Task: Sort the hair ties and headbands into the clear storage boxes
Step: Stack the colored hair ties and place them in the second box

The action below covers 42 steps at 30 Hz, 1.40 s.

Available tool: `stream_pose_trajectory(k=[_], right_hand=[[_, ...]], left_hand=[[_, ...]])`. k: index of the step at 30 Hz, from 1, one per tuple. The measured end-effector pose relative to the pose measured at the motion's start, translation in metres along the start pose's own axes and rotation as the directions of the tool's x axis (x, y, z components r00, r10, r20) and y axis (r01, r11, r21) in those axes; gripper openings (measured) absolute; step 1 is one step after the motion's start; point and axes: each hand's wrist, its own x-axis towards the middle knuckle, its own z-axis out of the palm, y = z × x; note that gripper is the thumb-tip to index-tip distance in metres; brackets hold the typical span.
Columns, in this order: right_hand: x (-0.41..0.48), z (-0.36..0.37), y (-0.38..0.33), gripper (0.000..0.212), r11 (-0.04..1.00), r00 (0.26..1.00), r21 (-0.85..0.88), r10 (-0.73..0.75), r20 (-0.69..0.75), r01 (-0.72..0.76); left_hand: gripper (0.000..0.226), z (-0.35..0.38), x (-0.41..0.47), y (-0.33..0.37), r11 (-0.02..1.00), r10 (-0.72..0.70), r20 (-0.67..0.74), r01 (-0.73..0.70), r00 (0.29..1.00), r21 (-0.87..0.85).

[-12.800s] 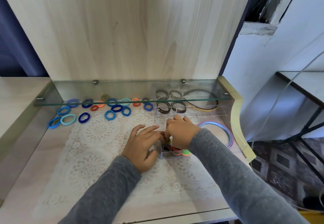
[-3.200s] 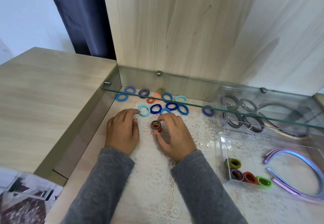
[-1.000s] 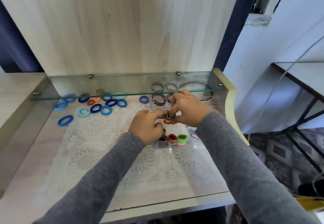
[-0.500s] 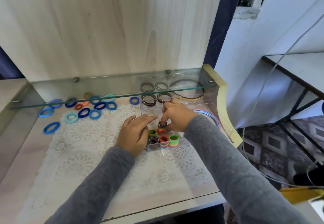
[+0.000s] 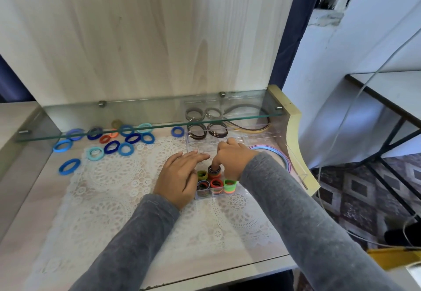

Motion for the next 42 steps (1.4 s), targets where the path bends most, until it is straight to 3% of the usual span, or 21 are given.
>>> stream_pose_trajectory(k=[12, 21, 29, 36, 42], right_hand=[[-0.007, 0.002, -0.006, 0.038, 1.0, 1.0, 0.009, -0.011, 0.011, 0.01], [-0.004, 0.003, -0.007, 0.036, 0.999, 1.0, 0.029, -0.013, 0.028, 0.012], [-0.002, 0.007, 0.002, 0.042, 0.985, 0.999, 0.17, 0.009, 0.04, -0.015], [-0.008, 0.007, 0.013, 0.052, 0.933, 0.987, 0.357, 0.013, -0.158, 0.044], [-0.012, 0.02, 0.015, 0.031, 0.927, 0.937, 0.367, 0.19, -0.294, -0.073]], left_hand=[[0.04, -0.003, -0.003, 0.001, 0.993, 0.058, -0.011, -0.059, 0.998, -0.105], [0.044, -0.007, -0.005, 0.0, 0.983, 0.142, 0.074, -0.132, 0.987, -0.129], [0.045, -0.007, -0.004, 0.0, 0.983, 0.13, 0.111, -0.114, 0.985, -0.143], [0.046, -0.007, -0.005, 0.0, 0.983, 0.127, 0.116, -0.11, 0.985, -0.144], [0.045, -0.009, -0.004, 0.002, 0.986, 0.11, 0.098, -0.096, 0.989, -0.139]])
